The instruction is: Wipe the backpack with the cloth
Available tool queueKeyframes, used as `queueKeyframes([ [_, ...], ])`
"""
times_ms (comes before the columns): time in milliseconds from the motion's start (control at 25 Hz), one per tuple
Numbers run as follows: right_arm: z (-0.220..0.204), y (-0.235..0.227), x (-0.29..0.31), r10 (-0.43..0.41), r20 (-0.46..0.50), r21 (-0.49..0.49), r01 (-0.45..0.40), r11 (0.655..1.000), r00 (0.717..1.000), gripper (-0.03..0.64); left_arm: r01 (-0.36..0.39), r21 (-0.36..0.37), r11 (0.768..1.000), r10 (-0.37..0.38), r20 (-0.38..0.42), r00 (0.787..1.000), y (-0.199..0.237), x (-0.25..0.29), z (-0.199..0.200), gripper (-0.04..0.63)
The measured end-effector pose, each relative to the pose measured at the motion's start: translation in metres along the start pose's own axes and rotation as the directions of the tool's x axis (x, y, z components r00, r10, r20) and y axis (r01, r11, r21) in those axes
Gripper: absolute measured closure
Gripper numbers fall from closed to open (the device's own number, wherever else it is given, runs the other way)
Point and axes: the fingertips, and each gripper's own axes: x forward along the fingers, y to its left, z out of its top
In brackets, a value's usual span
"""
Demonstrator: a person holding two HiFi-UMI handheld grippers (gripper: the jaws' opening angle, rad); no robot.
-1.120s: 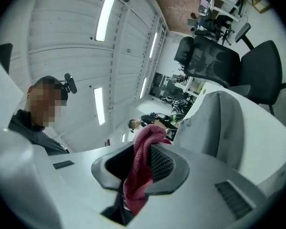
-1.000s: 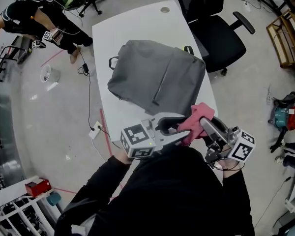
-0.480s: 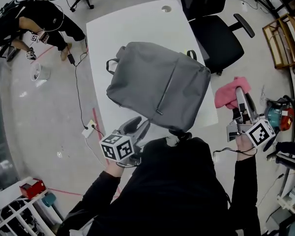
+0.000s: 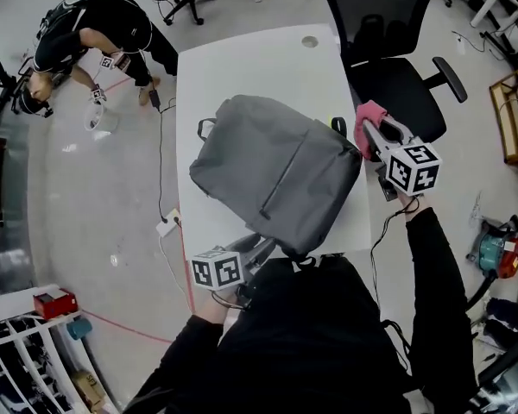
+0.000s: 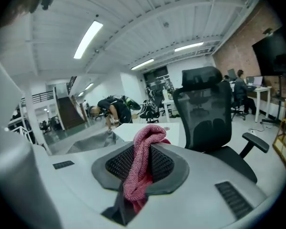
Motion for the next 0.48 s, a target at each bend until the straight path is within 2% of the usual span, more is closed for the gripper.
queueKeyframes([
  [120, -0.027, 0.012, 0.018, 0.122, -0.107, -0.033, -0.127, 0.991, 0.987, 0.538, -0.011, -0.09, 0.996, 0.014, 0.037, 0.999, -0.006, 0.014, -0.004, 0.374],
  [200, -0.038, 0.023, 0.022, 0.197, -0.146, -0.013, -0.201, 0.98, 0.97, 0.538, -0.006, -0.138, 0.99, 0.016, 0.071, 0.997, -0.008, 0.015, 0.0, 0.374],
  [360, -0.052, 0.037, 0.022, 0.298, -0.183, 0.09, -0.286, 0.954, 0.937, 0.538, -0.021, -0.172, 0.985, 0.04, 0.106, 0.994, -0.005, 0.013, 0.002, 0.374],
  [480, -0.065, 0.046, 0.015, 0.355, -0.23, 0.152, -0.327, 0.933, 0.906, 0.541, -0.047, -0.17, 0.984, 0.065, 0.106, 0.992, 0.001, 0.013, 0.001, 0.374],
])
